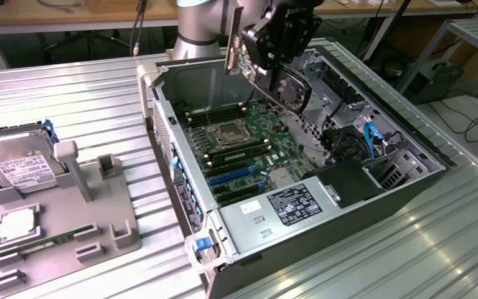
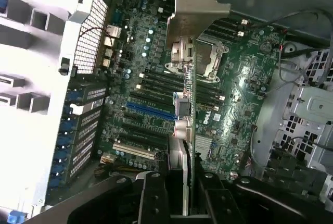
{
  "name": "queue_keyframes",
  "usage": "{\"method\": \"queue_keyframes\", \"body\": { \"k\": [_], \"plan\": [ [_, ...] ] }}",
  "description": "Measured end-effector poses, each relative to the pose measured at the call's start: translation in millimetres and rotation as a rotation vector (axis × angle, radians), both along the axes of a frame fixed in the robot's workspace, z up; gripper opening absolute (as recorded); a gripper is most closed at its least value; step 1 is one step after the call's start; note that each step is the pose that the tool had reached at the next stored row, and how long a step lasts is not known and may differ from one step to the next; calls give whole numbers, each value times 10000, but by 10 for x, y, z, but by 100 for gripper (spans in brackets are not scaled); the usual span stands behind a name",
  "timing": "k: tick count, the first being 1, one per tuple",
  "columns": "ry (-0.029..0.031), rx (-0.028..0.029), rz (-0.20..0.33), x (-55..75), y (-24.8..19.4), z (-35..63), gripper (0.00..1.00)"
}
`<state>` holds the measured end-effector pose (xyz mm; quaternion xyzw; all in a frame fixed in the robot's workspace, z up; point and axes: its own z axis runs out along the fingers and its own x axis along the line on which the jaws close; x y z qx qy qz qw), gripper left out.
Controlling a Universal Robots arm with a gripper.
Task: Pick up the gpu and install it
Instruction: 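Insert the gpu into the slot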
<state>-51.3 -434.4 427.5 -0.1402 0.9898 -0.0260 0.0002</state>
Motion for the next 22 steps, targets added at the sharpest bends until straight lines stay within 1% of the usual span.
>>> {"method": "queue_keyframes", "body": {
  "k": [1,3,4,5,6,7,8,10,22],
  "plan": [
    [0,0,742,0,0,0,28],
    [0,0,1704,0,0,0,28],
    [0,0,2152,0,0,0,28],
    [0,1,2425,0,0,0,28],
    [0,0,2953,0,0,0,28],
    [0,0,3338,0,0,0,28],
    [0,0,3598,0,0,0,28],
    [0,0,3858,0,0,0,28],
    [0,0,4498,0,0,0,28]
  ]
}}
